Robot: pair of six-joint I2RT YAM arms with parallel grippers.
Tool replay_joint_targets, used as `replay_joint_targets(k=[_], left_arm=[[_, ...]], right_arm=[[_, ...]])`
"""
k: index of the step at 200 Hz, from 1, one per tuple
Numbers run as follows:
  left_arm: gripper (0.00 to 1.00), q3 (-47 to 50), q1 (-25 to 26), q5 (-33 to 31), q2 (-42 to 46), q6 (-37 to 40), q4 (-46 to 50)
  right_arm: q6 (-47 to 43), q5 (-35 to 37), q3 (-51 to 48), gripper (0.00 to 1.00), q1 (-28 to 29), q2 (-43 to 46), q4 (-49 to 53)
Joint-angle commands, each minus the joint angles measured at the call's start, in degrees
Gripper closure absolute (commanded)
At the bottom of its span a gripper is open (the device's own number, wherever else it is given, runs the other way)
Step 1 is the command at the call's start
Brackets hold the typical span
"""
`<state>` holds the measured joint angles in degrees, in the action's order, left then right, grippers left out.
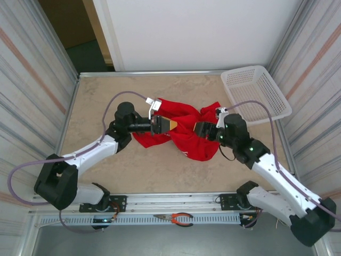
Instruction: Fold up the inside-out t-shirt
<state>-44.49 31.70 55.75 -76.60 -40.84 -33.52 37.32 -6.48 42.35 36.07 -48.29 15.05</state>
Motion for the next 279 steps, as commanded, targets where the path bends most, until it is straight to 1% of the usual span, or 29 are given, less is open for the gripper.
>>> replay_joint_targets(k=[1, 32, 52, 69, 80, 89, 103, 111, 128, 150, 169, 182, 202, 214, 230, 246, 257, 279], left_arm=[[1.00, -1.45, -0.54, 2.05, 0.43, -0.15, -1.76], [1.00, -2.00, -0.50, 2.32, 0.55, 0.15, -0.77], [1.00, -2.00, -0.51, 2.27, 0.74, 0.23, -0.43], [1.00, -1.66, -0.50, 1.97, 0.66, -0.07, -0.81], [1.00, -1.33, -0.51, 1.68, 0.51, -0.39, -1.30], [1.00, -1.17, -0.57, 1.51, 0.39, -0.80, -1.91], [1.00, -0.95, -0.61, 0.16, 0.35, -0.94, -1.63], [1.00, -0.70, -0.96, -1.52, 0.48, -0.78, -0.71], [1.00, 0.37, -2.48, -5.03, 0.84, -0.81, 0.59], [1.00, 1.49, -4.90, -6.73, 0.05, -1.26, 0.70], [0.87, 1.78, -6.18, -7.92, -1.47, -0.50, 1.94], [0.73, 1.76, -6.72, -8.62, -2.78, 0.12, 2.79], [0.64, 1.66, -6.92, -9.41, -4.00, 0.93, 3.96], [0.55, 1.94, -7.00, -10.56, -3.43, 1.58, 5.07], [0.49, 3.24, -6.96, -13.38, -0.50, 2.77, 7.40], [0.45, 4.79, -6.14, -17.38, 4.44, 4.33, 10.29], [0.44, 5.46, -4.62, -20.73, 8.31, 6.32, 13.24], [0.42, 5.98, 0.39, -27.17, 14.68, 9.29, 17.12]], right_arm=[[-4.45, 2.09, 1.56, 0.34, 2.71, -2.16, -0.12], [-6.24, 0.49, 4.61, 0.36, 3.73, -8.02, -3.75], [-6.88, -0.39, 7.05, 0.38, 3.65, -13.38, -5.82], [-7.10, -1.90, 9.08, 0.43, 3.65, -17.07, -6.85], [-7.26, -2.92, 10.02, 0.49, 3.65, -19.14, -7.13], [-7.47, -3.77, 10.43, 0.59, 3.61, -20.34, -7.38], [-7.95, -5.71, 10.85, 0.86, 3.34, -21.07, -6.91], [-8.09, -6.74, 10.98, 1.00, 3.17, -20.69, -6.26], [-8.18, -9.57, 10.72, 1.00, 2.20, -17.82, -5.47], [-6.43, -15.68, 10.50, 1.00, -0.03, -12.62, -6.37], [-4.07, -20.65, 10.74, 1.00, -1.31, -9.41, -8.72], [-2.25, -23.98, 10.50, 1.00, -1.70, -8.72, -11.53], [1.27, -27.06, 9.33, 1.00, -2.49, -8.73, -17.14], [3.28, -27.85, 8.52, 1.00, -3.58, -8.68, -19.81], [5.80, -29.14, 6.87, 1.00, -5.45, -8.74, -23.46], [7.63, -30.07, 5.49, 1.00, -6.98, -8.70, -25.83], [8.79, -30.41, 4.52, 1.00, -7.71, -8.82, -27.36], [9.35, -30.27, 3.62, 1.00, -8.04, -9.01, -28.14]])
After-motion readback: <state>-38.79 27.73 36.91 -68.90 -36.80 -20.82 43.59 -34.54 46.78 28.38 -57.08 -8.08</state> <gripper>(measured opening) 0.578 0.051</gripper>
